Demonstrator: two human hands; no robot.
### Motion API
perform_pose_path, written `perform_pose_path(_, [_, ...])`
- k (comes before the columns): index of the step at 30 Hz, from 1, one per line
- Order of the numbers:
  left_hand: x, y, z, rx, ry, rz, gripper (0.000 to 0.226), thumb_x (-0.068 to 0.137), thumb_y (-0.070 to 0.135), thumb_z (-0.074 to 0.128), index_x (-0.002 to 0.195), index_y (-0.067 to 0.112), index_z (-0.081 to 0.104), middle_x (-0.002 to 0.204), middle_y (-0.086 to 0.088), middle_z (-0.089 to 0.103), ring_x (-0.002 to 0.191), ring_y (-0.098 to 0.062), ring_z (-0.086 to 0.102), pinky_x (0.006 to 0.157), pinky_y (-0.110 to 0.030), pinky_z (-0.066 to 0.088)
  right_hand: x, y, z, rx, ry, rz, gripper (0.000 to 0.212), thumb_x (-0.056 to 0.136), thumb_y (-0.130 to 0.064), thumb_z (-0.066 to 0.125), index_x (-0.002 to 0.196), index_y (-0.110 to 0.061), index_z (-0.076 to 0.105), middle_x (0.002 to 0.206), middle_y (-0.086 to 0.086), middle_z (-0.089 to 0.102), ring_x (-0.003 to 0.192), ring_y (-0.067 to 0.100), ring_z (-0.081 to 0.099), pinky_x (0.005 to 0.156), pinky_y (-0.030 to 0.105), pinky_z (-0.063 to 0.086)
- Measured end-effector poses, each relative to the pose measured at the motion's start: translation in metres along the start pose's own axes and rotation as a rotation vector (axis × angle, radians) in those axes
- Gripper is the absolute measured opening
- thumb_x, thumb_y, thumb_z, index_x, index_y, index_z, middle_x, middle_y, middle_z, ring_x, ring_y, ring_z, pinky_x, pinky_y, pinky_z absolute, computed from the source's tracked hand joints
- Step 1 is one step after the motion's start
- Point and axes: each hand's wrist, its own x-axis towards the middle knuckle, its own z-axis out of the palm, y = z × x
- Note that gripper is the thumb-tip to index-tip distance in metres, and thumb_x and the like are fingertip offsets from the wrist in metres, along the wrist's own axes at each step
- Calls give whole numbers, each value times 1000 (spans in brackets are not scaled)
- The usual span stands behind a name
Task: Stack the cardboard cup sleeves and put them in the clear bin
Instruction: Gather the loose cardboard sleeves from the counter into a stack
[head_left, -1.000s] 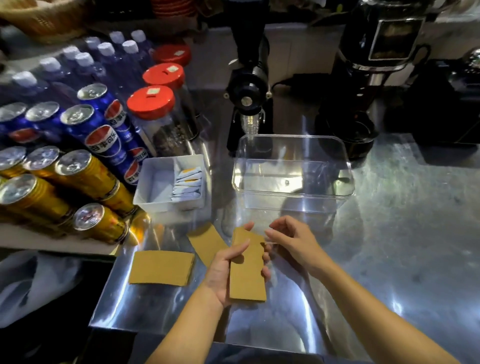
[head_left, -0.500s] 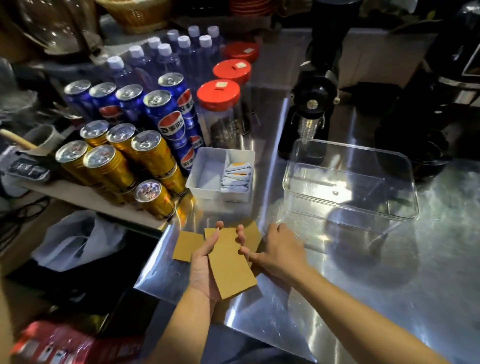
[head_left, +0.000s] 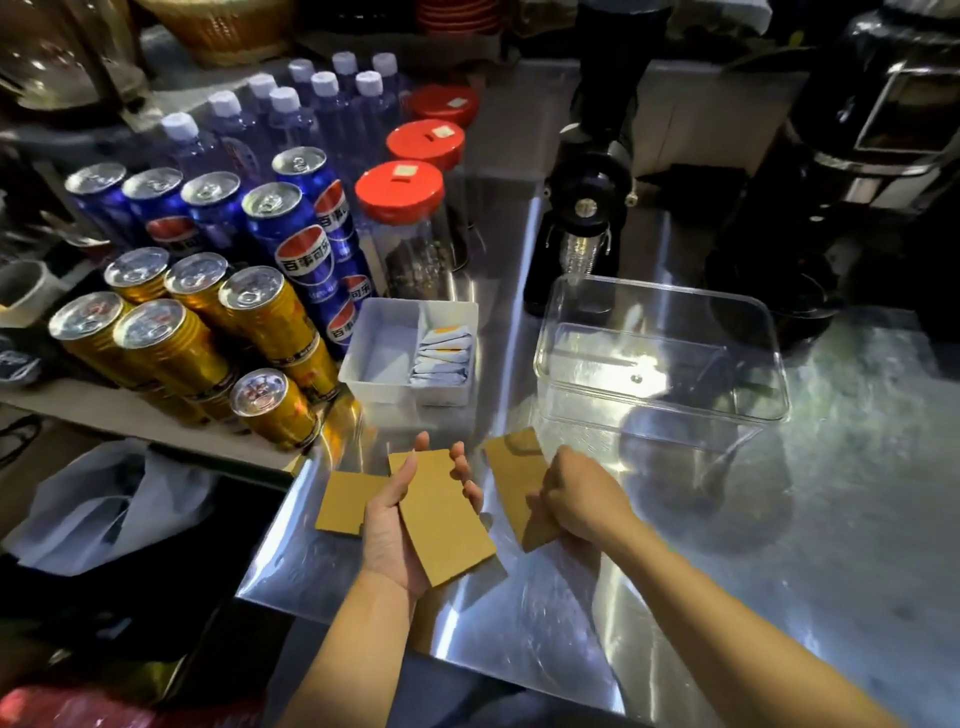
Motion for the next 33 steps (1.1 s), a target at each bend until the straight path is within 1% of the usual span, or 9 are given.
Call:
perform_pose_path(4, [12,-18,8,71,63,-122,32,66,22,75,96,25,68,96,-11,67,84,-23,64,76,-39,53,-4,33,-22,323,109,93,20,79,-23,65,81,-9,51,82,10,61,79,27,57,64,35,42])
perform_pose_path(8, [23,-40,17,148,148,-212,13,74,21,64,86,22,70,94,-11,64,82,-23,62,80,-43,50,-21,53,-39,811,115,101,22,80,-9,67,71,-9,47,58,8,52,38,8,49,34,17,33])
perform_pose_path(14, [33,-67,28,287,101,-378,33,70,32,64,97,15,73,92,-19,75,82,-35,71,74,-53,57,-45,50,-33,883,-9,13,22,82,-4,63,68,-11,47,53,5,48,28,-1,41,31,13,29])
perform_pose_path(19, [34,-78,31,333,-11,-530,40,75,30,55,91,0,74,93,-21,75,83,-35,72,74,-51,59,-45,48,-25,609,8,-25,22,81,-23,65,66,-23,49,61,-3,55,46,8,49,41,21,36])
perform_pose_path(23, [33,-78,34,401,-44,-471,30,75,18,52,90,5,76,90,-16,76,77,-28,72,70,-40,60,-45,57,-31,477,16,-93,23,78,-22,70,62,-23,53,61,-13,60,50,-2,58,45,8,41])
perform_pose_path(25, [32,-76,36,453,-59,-477,29,74,12,53,92,4,74,89,-16,74,77,-28,69,76,-41,58,-45,61,-34,449,124,-93,14,75,-20,72,72,-17,59,68,-10,62,56,-2,59,50,9,42])
perform_pose_path(27, [29,-74,39,533,-73,-510,36,69,2,61,104,5,66,90,-20,70,79,-32,66,81,-47,54,-43,66,-41,490,201,-143,25,73,-17,74,94,-14,61,91,0,64,79,6,57,66,10,42])
perform_pose_path(30, [27,-71,45,713,-138,-563,64,65,-7,62,122,20,49,105,-28,61,91,-43,60,88,-58,46,-43,67,-53,579,1,-289,50,74,-13,72,118,-27,53,117,-8,57,104,-1,50,85,11,42])
perform_pose_path(33, [27,-75,51,812,-224,-623,76,66,-11,60,128,28,42,105,-29,63,91,-44,63,88,-58,47,-41,66,-59,565,-211,-368,44,75,-9,70,115,-21,55,98,-11,59,84,-6,55,72,11,46])
